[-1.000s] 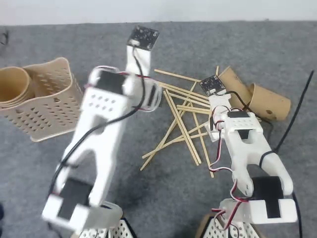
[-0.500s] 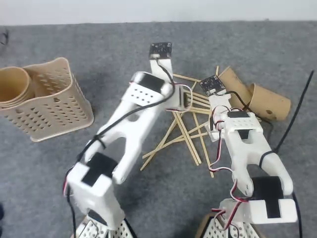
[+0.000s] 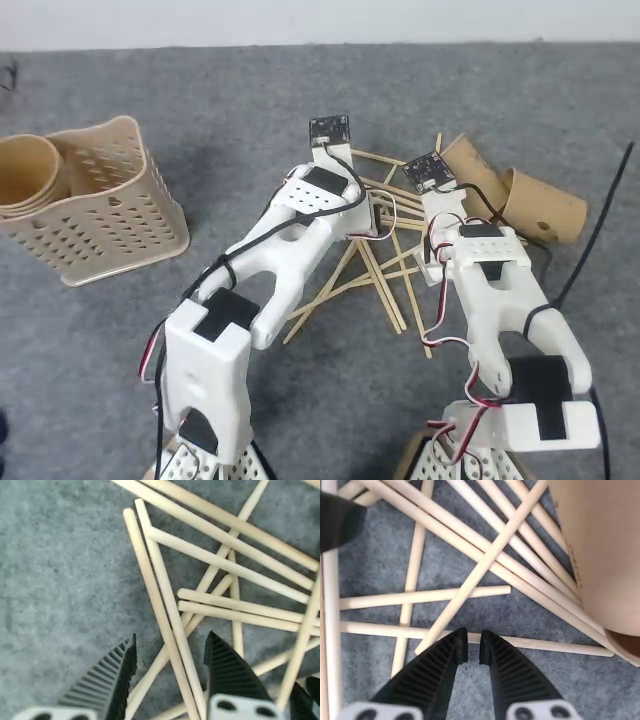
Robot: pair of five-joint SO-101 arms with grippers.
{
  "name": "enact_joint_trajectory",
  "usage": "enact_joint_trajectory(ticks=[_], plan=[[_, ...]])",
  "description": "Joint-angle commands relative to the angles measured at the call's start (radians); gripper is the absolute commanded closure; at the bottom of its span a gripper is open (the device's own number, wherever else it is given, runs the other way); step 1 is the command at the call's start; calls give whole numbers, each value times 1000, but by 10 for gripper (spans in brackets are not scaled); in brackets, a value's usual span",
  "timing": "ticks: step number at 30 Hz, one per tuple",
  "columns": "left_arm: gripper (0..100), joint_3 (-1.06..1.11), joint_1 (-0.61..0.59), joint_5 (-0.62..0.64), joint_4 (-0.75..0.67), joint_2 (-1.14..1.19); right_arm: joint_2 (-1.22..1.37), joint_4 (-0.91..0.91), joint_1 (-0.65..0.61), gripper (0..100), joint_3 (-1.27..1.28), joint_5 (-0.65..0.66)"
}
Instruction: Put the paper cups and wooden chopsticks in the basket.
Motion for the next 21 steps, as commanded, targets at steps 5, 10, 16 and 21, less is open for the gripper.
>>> enact_joint_trajectory(ticks=[5,10,16,21], plan=[[791,-10,12,11,-17,-3,-5,-5,-16,943,3,12],[791,-13,12,11,-18,11,-4,-5,-16,943,3,12],[829,-94,12,11,43,84,-2,-7,-16,943,3,12],[993,-145,12,11,60,124,-2,-8,-16,943,3,12]])
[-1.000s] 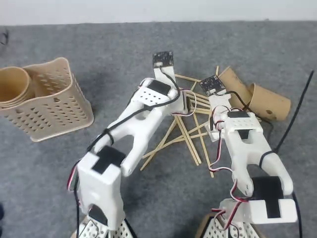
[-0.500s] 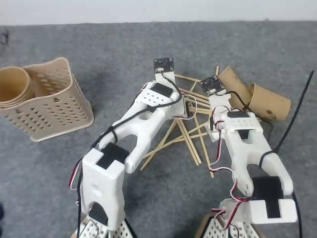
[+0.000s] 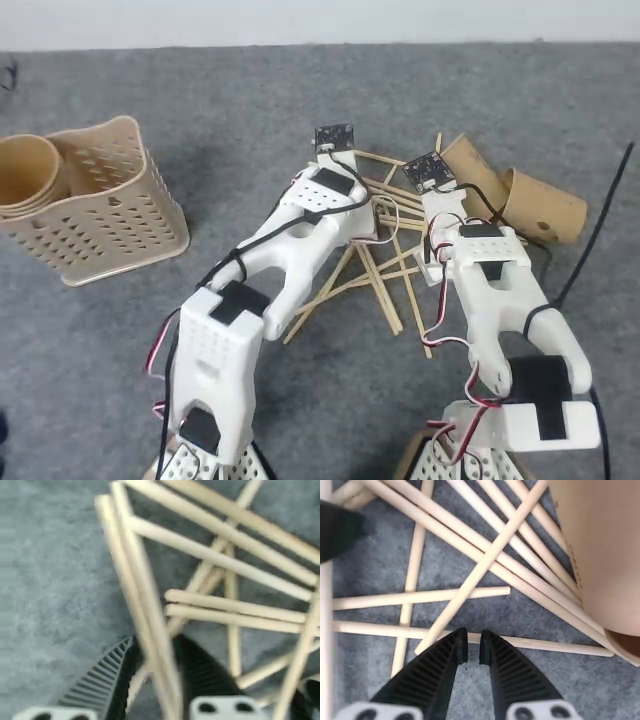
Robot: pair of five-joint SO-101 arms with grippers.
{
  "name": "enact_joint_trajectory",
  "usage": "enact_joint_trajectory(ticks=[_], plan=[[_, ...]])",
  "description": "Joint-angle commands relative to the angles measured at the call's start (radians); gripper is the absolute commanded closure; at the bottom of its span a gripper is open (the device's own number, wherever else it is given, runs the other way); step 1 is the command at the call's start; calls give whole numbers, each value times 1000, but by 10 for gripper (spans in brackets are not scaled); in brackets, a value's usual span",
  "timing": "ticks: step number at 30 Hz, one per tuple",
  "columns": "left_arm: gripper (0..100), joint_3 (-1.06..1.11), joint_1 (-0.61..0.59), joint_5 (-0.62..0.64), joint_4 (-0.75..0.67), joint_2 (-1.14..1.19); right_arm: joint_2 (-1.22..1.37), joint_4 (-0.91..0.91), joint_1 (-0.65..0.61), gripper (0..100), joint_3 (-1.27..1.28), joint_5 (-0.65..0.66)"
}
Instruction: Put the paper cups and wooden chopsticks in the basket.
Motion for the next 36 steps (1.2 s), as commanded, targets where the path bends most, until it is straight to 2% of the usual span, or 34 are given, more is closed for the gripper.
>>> enact_joint_trajectory(ticks=[1,8,14,18,26,36], plan=[[986,-53,3,11,14,0,-1,-8,-16,943,3,12],[987,-56,5,11,17,2,1,-12,-19,942,3,12],[984,-128,44,8,133,0,2,-12,-19,942,3,12],[982,-153,28,5,166,9,2,-12,-21,942,3,12],[866,-151,-3,6,203,11,2,-12,-21,942,3,12],[885,-151,-9,8,199,11,2,-12,-21,942,3,12]])
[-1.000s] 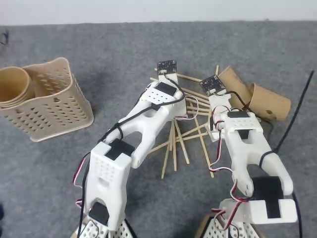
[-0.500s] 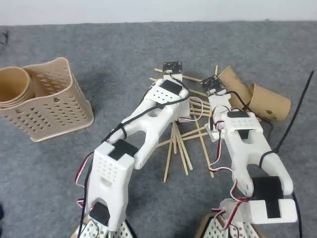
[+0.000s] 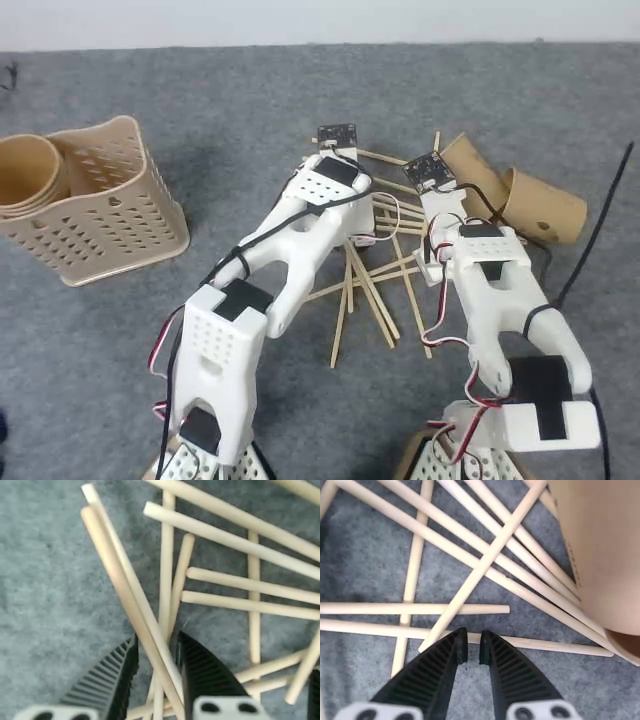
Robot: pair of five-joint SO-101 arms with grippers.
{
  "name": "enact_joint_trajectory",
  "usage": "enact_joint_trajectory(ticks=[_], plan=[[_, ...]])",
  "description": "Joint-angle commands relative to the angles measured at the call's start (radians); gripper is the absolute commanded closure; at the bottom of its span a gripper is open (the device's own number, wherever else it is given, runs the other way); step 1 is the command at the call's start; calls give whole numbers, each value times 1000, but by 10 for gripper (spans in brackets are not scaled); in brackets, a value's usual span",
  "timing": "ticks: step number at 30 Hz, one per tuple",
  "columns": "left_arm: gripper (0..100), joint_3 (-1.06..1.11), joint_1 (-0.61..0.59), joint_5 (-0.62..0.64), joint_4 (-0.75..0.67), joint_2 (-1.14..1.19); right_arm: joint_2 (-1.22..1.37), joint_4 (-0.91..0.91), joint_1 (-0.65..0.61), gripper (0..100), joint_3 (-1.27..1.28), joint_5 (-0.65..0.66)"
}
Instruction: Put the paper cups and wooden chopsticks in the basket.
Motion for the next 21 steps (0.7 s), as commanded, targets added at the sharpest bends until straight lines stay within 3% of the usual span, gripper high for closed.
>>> enact_joint_trajectory(ticks=[1,11,16,21], plan=[[885,-42,-9,9,9,-9,2,-12,-21,942,3,12],[886,-42,-9,6,5,-9,2,-12,-22,942,3,12],[991,-42,-11,-34,-11,-9,2,-12,-22,942,3,12],[987,-42,-9,-92,-20,-9,2,-12,-22,942,3,12]])
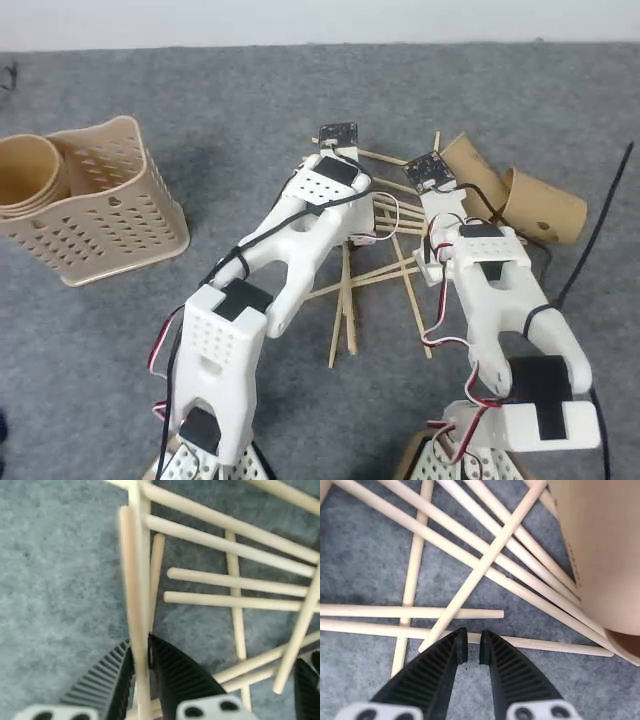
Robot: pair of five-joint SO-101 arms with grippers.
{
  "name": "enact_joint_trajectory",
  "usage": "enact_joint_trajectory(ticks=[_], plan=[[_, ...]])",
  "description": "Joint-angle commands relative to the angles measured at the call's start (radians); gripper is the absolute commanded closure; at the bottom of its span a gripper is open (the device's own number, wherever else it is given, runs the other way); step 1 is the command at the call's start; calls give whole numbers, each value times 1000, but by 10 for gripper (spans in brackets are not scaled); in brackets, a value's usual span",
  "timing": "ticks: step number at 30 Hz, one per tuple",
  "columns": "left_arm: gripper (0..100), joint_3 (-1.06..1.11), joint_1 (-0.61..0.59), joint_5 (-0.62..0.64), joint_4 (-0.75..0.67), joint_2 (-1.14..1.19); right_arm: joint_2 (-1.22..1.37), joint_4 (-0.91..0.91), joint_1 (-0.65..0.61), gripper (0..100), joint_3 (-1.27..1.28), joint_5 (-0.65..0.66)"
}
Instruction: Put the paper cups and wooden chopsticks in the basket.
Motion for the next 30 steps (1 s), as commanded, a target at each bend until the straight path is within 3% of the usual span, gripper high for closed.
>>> enact_joint_trajectory(ticks=[1,13,21,30], plan=[[988,-42,-8,-25,-12,-9,2,-12,-22,942,3,12],[988,-44,-15,-25,18,-21,2,-12,-22,942,3,12],[988,-39,-100,-26,71,-140,2,-12,-22,942,3,12],[988,117,-69,-32,0,-295,2,-13,-22,942,3,12]])
